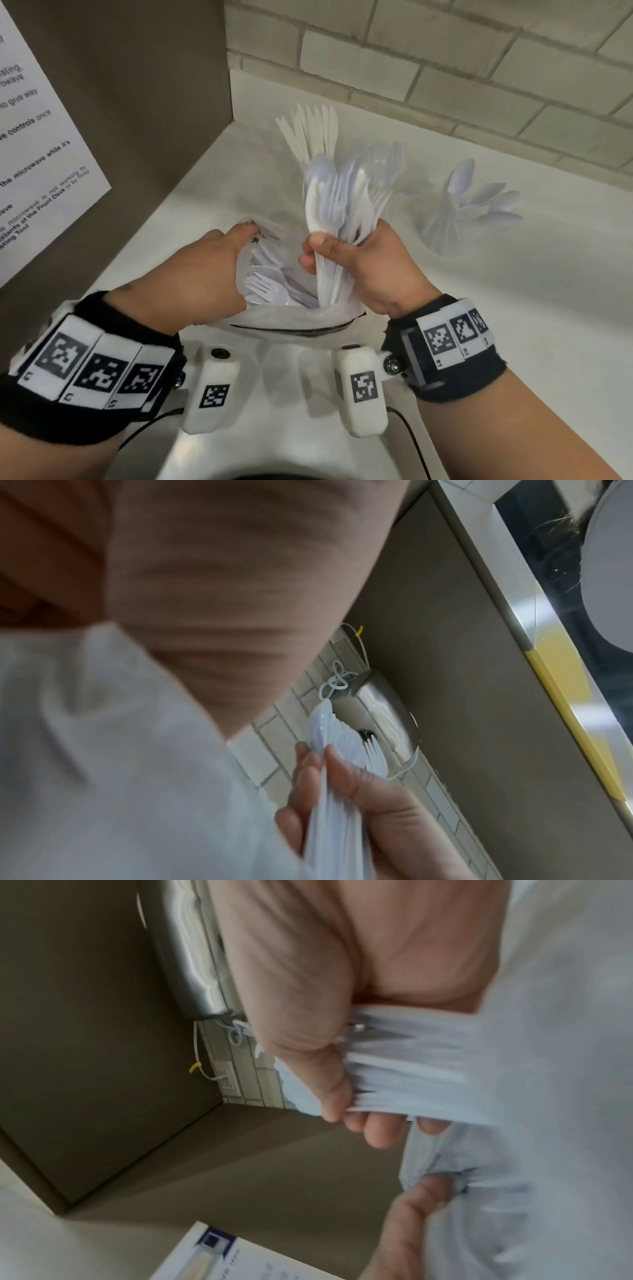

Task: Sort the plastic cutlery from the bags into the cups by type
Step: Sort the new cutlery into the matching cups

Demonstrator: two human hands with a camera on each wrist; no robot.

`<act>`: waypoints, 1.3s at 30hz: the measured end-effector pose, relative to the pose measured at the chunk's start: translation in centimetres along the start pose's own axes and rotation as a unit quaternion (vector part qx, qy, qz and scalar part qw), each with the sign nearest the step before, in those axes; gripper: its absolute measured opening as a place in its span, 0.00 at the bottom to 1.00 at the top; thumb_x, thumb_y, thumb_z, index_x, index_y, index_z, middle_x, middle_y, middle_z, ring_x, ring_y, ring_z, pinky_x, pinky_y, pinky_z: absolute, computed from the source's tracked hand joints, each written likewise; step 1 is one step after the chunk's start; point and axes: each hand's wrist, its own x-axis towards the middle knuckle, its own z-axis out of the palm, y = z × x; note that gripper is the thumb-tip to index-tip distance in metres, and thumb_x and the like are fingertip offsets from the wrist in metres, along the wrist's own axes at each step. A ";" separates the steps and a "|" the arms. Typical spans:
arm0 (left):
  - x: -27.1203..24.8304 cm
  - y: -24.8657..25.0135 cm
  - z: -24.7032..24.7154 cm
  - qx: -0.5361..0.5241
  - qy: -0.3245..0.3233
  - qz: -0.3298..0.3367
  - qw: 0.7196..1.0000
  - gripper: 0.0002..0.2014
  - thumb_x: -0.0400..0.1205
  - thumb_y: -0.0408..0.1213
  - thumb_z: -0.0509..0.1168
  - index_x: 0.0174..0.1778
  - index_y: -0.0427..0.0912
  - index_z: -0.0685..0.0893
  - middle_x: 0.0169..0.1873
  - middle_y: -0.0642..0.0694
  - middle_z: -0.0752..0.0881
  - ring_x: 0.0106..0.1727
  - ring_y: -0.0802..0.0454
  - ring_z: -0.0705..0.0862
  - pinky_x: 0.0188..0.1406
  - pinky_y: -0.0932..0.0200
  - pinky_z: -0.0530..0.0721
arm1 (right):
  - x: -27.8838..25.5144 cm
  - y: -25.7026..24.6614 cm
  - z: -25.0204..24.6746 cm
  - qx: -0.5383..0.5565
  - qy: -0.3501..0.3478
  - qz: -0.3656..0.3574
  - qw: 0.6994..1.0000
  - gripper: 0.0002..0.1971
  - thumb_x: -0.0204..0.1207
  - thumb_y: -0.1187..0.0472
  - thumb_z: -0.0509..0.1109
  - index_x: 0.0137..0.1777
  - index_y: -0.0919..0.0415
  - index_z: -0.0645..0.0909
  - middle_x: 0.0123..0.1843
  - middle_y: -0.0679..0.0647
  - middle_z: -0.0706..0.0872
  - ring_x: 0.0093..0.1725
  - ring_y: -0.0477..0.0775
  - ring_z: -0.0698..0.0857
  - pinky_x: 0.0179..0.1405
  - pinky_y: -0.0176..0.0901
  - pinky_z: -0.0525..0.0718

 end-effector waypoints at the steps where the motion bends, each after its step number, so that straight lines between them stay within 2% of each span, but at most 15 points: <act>1: -0.3 0.1 -0.4 0.005 -0.023 -0.015 1.000 0.48 0.69 0.40 0.73 0.80 0.65 0.54 0.63 0.49 0.71 0.57 0.49 0.80 0.55 0.57 0.82 | 0.2 -0.3 0.2 0.041 0.010 -0.005 0.999 0.04 0.77 0.73 0.68 0.45 0.66 0.83 0.35 0.58 0.87 0.36 0.57 0.88 0.46 0.53 0.88; 4: -2.0 1.2 -2.8 0.005 -0.015 0.003 1.000 0.31 0.71 0.42 0.70 0.67 0.69 0.69 0.75 0.51 0.61 0.57 0.51 0.82 0.56 0.60 0.78 | 0.5 -2.2 0.5 0.110 0.023 -0.037 0.993 0.04 0.79 0.73 0.66 0.46 0.66 0.81 0.35 0.57 0.84 0.36 0.56 0.85 0.43 0.51 0.86; 6: -2.6 2.7 -4.3 -0.123 0.077 0.062 0.987 0.17 0.74 0.39 0.67 0.54 0.65 0.76 0.70 0.57 0.70 0.51 0.54 0.84 0.55 0.59 0.78 | 0.7 -4.1 0.6 0.125 0.031 -0.071 0.989 0.04 0.79 0.73 0.66 0.46 0.66 0.81 0.34 0.57 0.85 0.35 0.56 0.85 0.41 0.49 0.86; 8: -2.5 4.9 -5.2 -0.419 0.115 0.078 0.897 0.10 0.78 0.36 0.67 0.49 0.58 0.80 0.60 0.57 0.81 0.57 0.59 0.83 0.62 0.58 0.79 | 1.1 -6.2 1.0 0.133 0.035 -0.111 0.984 0.04 0.79 0.73 0.66 0.46 0.66 0.81 0.34 0.56 0.86 0.35 0.55 0.86 0.40 0.48 0.86; 10: -1.3 6.7 -5.5 -0.648 0.046 0.050 0.758 0.06 0.82 0.39 0.64 0.51 0.45 0.83 0.54 0.46 0.85 0.57 0.51 0.85 0.64 0.53 0.80 | 1.6 -8.1 1.4 0.149 0.038 -0.148 0.977 0.04 0.79 0.73 0.67 0.45 0.66 0.82 0.33 0.55 0.87 0.34 0.54 0.87 0.39 0.48 0.87; 11: -0.4 7.3 -5.3 -0.699 -0.004 0.022 0.714 0.12 0.84 0.44 0.61 0.54 0.39 0.82 0.51 0.41 0.85 0.54 0.46 0.86 0.62 0.50 0.81 | 1.9 -8.9 1.7 0.159 0.038 -0.161 0.973 0.05 0.78 0.74 0.67 0.45 0.66 0.82 0.33 0.55 0.87 0.34 0.53 0.88 0.39 0.48 0.88; 13: 1.0 8.1 -4.8 -0.734 -0.102 -0.046 0.670 0.25 0.85 0.52 0.55 0.61 0.32 0.81 0.50 0.35 0.85 0.53 0.38 0.87 0.57 0.44 0.83 | 2.7 -9.8 2.3 0.175 0.035 -0.175 0.968 0.06 0.76 0.76 0.68 0.44 0.67 0.82 0.33 0.56 0.86 0.35 0.54 0.88 0.41 0.50 0.89; 15: 1.6 9.0 -4.5 -0.760 -0.160 -0.069 0.627 0.27 0.85 0.51 0.55 0.64 0.30 0.81 0.55 0.30 0.85 0.55 0.32 0.87 0.59 0.39 0.84 | 3.4 -9.7 2.8 0.165 0.035 -0.180 0.969 0.06 0.72 0.78 0.71 0.44 0.68 0.83 0.34 0.57 0.87 0.39 0.58 0.88 0.47 0.56 0.88; 20: 2.1 10.4 -4.1 -0.840 -0.127 -0.005 0.527 0.19 0.77 0.30 0.56 0.61 0.30 0.83 0.53 0.32 0.89 0.50 0.42 0.90 0.57 0.45 0.87 | 4.1 -7.2 2.7 0.062 0.086 -0.187 0.977 0.15 0.64 0.81 0.76 0.51 0.74 0.84 0.42 0.60 0.90 0.45 0.60 0.90 0.52 0.56 0.88; 24: 2.4 10.5 -4.1 -0.846 -0.110 -0.031 0.521 0.19 0.85 0.30 0.50 0.64 0.29 0.81 0.55 0.32 0.89 0.51 0.42 0.90 0.55 0.47 0.88 | 4.3 -6.3 2.2 0.031 0.093 -0.182 0.978 0.17 0.64 0.80 0.77 0.53 0.74 0.83 0.48 0.72 0.88 0.52 0.70 0.88 0.54 0.64 0.88; 27: 2.3 10.5 -4.1 -0.837 -0.095 -0.036 0.537 0.19 0.86 0.29 0.49 0.63 0.30 0.82 0.56 0.32 0.89 0.52 0.42 0.90 0.57 0.46 0.87 | 4.2 -6.4 2.2 0.011 0.071 -0.177 0.982 0.11 0.65 0.79 0.76 0.45 0.66 0.87 0.43 0.64 0.89 0.48 0.65 0.89 0.51 0.60 0.88; 29: 2.0 10.5 -4.2 -0.806 -0.085 -0.040 0.584 0.18 0.87 0.32 0.50 0.63 0.31 0.82 0.58 0.34 0.88 0.55 0.42 0.87 0.63 0.44 0.83 | 3.9 -6.5 2.2 0.022 0.055 -0.163 0.985 0.09 0.68 0.76 0.74 0.38 0.61 0.88 0.37 0.60 0.90 0.43 0.62 0.89 0.49 0.59 0.88; 32: 2.0 9.1 -4.5 -0.755 -0.023 -0.006 0.656 0.26 0.87 0.53 0.53 0.59 0.33 0.84 0.48 0.38 0.86 0.48 0.46 0.83 0.63 0.47 0.80 | 3.6 -7.0 1.8 0.035 0.030 -0.155 0.987 0.10 0.71 0.75 0.70 0.34 0.61 0.86 0.31 0.57 0.88 0.37 0.60 0.88 0.44 0.56 0.87; 36: 1.7 8.1 -6.3 -0.644 0.047 0.213 0.733 0.47 0.66 0.63 0.75 0.77 0.46 0.67 0.64 0.40 0.82 0.54 0.49 0.86 0.39 0.58 0.83 | 3.0 -6.5 2.1 -0.071 -0.059 -0.117 0.989 0.11 0.72 0.81 0.67 0.41 0.65 0.85 0.34 0.55 0.87 0.36 0.57 0.87 0.47 0.52 0.88; 39: 1.8 8.3 -6.1 -0.582 0.091 0.239 0.772 0.60 0.46 0.57 0.86 0.73 0.64 0.60 0.70 0.40 0.78 0.64 0.49 0.85 0.51 0.55 0.87 | 2.6 -6.1 2.4 -0.153 -0.102 -0.066 0.981 0.09 0.71 0.80 0.68 0.37 0.68 0.84 0.35 0.60 0.87 0.40 0.57 0.88 0.53 0.47 0.88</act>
